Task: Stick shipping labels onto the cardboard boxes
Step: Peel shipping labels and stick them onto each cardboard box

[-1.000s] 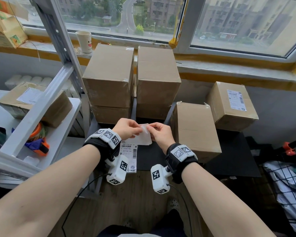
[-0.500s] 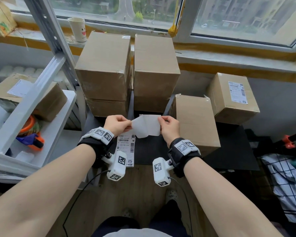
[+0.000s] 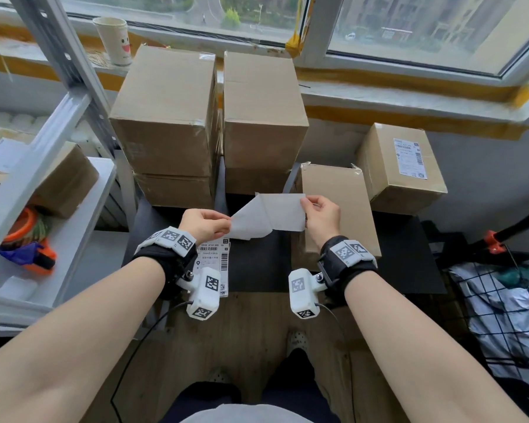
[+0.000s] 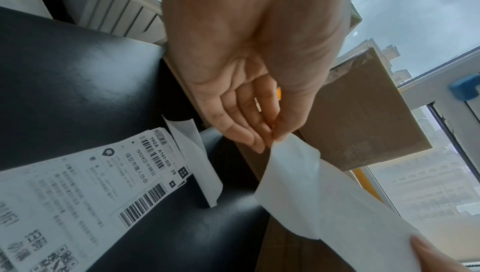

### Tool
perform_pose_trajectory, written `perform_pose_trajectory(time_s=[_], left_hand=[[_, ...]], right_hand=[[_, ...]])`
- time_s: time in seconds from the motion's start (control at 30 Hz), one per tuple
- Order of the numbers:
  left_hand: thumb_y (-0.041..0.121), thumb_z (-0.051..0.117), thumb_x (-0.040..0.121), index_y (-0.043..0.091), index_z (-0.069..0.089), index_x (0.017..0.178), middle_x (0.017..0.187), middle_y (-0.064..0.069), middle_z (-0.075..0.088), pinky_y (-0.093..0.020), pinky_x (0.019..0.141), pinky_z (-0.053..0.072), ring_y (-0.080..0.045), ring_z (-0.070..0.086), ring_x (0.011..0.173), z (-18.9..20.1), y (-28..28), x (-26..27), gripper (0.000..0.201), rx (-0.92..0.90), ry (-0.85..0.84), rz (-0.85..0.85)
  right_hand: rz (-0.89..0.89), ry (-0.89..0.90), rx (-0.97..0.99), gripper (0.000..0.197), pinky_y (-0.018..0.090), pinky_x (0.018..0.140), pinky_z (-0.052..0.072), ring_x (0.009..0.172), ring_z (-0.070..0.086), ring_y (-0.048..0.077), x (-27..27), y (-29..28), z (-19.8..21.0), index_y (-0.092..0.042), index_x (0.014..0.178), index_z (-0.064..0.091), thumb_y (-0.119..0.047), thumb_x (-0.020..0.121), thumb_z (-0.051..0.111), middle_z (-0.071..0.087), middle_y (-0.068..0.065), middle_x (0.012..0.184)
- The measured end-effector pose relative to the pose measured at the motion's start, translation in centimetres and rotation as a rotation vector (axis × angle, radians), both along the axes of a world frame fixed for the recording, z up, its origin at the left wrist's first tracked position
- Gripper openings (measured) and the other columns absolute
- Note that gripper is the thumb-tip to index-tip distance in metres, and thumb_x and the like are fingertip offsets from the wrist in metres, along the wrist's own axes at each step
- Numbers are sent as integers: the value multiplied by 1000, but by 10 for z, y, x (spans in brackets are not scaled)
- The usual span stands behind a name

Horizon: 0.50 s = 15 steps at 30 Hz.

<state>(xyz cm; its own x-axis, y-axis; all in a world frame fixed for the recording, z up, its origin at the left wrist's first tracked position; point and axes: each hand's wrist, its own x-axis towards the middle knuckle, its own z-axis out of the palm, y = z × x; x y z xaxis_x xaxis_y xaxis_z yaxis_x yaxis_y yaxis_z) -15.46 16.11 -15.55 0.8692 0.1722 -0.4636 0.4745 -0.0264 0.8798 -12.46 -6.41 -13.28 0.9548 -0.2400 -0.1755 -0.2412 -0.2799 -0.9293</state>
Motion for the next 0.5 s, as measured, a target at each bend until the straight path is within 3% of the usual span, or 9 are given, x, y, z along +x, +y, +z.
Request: perform_pose_trajectory(time_s=[0.1, 0.2, 0.27, 0.37, 0.5], left_hand=[[-3, 65, 80, 4, 64, 72, 71, -16, 65, -16, 54, 56, -17, 67, 60, -6, 3, 2, 11, -23, 49, 26], [-4, 61, 83, 3, 59, 72, 74, -20, 63, -20, 53, 58, -24, 67, 65, -17, 11, 5, 13, 21, 84, 77], [-4, 60, 83, 3, 59, 74, 71, -19, 62, -21, 54, 58, -20, 68, 57, -25, 14, 6, 12, 61, 103, 105], [-7, 58, 82, 1, 60, 74, 62, -11, 60, -16, 43, 53, -5, 60, 36, -39, 18, 8, 11, 133, 128, 163], [-4, 61, 80, -3, 64, 81, 48, -6, 62, -19, 47, 56, -9, 62, 40, -55, 19, 13, 4, 163, 178, 210]], right_hand=[[-44, -23, -20, 17, 24, 69, 48, 88, 57, 17, 7, -10, 0, -5, 102, 62, -19, 93, 55, 61, 8, 98], [-100, -45, -47, 19, 36, 80, 51, 91, 59, 21, 15, -19, 0, -4, 103, 62, -18, 93, 56, 62, 9, 97], [-127, -56, -55, 16, 41, 85, 53, 94, 61, 22, 19, -25, 0, -7, 102, 61, -18, 93, 56, 63, 9, 98], [-144, -63, -58, 9, 42, 87, 53, 97, 62, 25, 24, -29, 1, -12, 98, 60, -17, 93, 56, 64, 10, 100], [-145, -57, -58, 6, 40, 86, 52, 96, 61, 23, 27, -29, 0, -14, 97, 59, -17, 93, 56, 64, 9, 99]])
